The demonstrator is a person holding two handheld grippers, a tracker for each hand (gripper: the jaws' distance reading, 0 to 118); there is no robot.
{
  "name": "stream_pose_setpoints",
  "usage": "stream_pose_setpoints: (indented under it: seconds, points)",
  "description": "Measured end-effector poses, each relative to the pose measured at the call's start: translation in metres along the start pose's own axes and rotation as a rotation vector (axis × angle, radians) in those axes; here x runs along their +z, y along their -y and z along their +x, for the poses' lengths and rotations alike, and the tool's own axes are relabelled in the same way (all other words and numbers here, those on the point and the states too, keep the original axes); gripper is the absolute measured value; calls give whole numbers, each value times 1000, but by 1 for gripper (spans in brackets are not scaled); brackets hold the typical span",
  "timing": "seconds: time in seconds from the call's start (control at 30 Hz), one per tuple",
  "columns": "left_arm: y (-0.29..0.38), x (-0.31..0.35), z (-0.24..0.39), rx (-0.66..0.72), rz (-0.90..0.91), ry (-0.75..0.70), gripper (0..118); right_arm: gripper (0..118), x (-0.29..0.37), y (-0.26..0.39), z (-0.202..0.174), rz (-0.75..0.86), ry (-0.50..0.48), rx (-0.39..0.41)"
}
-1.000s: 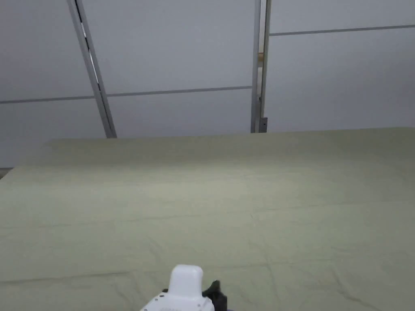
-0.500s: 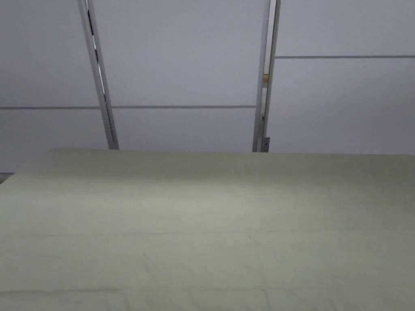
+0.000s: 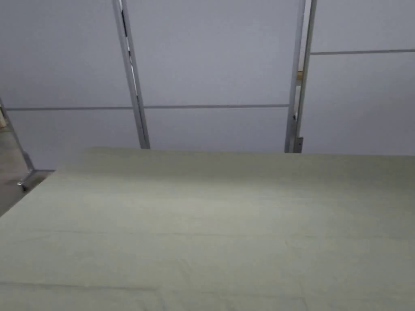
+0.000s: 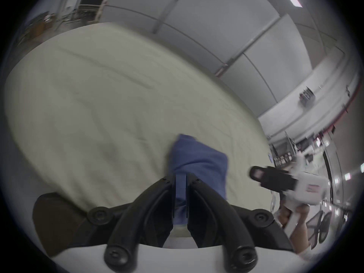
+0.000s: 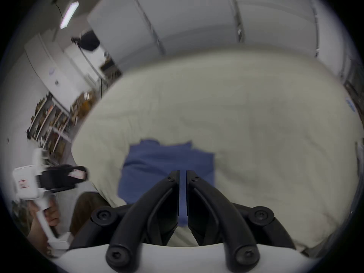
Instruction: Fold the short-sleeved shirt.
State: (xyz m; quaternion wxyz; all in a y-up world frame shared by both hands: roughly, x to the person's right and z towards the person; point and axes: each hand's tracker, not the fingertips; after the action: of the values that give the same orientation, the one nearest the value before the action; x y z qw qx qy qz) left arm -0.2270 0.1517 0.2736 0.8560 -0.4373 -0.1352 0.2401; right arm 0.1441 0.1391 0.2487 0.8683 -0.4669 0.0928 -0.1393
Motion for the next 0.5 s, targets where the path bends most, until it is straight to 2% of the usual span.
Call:
stream_pose_setpoints:
  seconds: [0.07, 0.1, 0.13, 0.17, 0.2, 0.23, 0.3, 0.33, 0.4, 0.43, 0.5]
  points:
    - [3, 10, -17, 35, -8, -47, 12, 9, -60, -1, -7, -181, 31, 34]
    - [4, 13, -25, 50, -9, -48, 12, 8, -90, 3, -11, -313, 105, 82]
    - [3, 16, -31, 64, -14, -56, 12, 8, -111, 10, -13, -356, 135, 128]
    - [3, 16, -36, 70, -18, -57, 12, 7, -109, 10, -14, -274, 145, 174]
    - [2, 15, -39, 76, -26, -53, 12, 7, -100, 0, -17, -274, 136, 159]
    - [0, 11, -42, 83, -47, -39, 12, 7, -100, -8, -18, -339, 137, 113]
    - [-4, -5, -44, 85, -89, 31, 14, 7, -111, -12, -17, -374, 130, 157]
    - [-10, -17, -41, 75, -116, 59, 23, 7, -101, -15, -16, -379, 126, 163]
    - [-19, -46, -34, 41, -161, 156, 98, 7, -103, -16, -16, -383, 124, 161]
    - [-21, -64, -28, 51, -203, 205, 118, 7, -102, -15, -15, -384, 121, 162]
    - [-26, -102, -21, 97, -265, 323, 118, 7, -100, -13, -11, -374, 111, 156]
